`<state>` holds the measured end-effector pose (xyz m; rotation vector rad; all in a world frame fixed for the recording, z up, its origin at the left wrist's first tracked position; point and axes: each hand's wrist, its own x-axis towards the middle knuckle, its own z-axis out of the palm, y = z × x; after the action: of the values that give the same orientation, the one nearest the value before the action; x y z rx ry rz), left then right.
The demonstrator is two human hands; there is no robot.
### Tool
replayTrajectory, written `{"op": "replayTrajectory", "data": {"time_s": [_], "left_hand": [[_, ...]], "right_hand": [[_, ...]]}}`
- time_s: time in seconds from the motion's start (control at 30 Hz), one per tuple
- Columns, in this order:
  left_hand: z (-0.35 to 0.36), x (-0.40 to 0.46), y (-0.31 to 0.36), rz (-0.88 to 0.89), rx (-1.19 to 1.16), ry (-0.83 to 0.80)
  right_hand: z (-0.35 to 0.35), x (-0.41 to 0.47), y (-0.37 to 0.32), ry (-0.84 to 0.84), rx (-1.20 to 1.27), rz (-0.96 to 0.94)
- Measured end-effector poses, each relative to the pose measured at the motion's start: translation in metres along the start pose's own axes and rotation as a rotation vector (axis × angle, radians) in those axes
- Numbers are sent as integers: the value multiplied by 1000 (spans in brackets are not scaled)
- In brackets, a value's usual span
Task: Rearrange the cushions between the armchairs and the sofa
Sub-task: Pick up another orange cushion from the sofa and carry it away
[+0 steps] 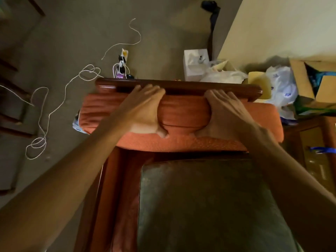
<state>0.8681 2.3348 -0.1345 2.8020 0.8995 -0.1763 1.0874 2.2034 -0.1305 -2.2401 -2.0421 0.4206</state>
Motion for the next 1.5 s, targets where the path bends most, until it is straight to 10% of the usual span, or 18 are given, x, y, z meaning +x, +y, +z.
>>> {"op": "replayTrajectory", "data": {"time_s": [0.17, 0.43, 0.73, 0.9, 1.17, 1.37, 1.5], "left_hand": [[92, 5, -30, -118, -45, -56], [93, 14, -8, 18, -36, 267], [99, -20, -76, -115, -65, 174], [112, -53, 2, -180, -417, 623], [198, -35, 57, -196, -583, -468], [224, -47, 58, -291, -688, -787], [201, -53, 82, -205, -362, -954]], "right_hand": [[91, 35, 9, -95, -87, 62], [85, 41, -5, 68, -78, 39], [81, -6, 57, 23, -5, 202], [85, -29, -10, 361, 195, 101], [158, -22, 12, -953, 91, 620], [154, -52, 8, -1028, 157, 598], [145, -100, 10, -944, 294, 562]]}}
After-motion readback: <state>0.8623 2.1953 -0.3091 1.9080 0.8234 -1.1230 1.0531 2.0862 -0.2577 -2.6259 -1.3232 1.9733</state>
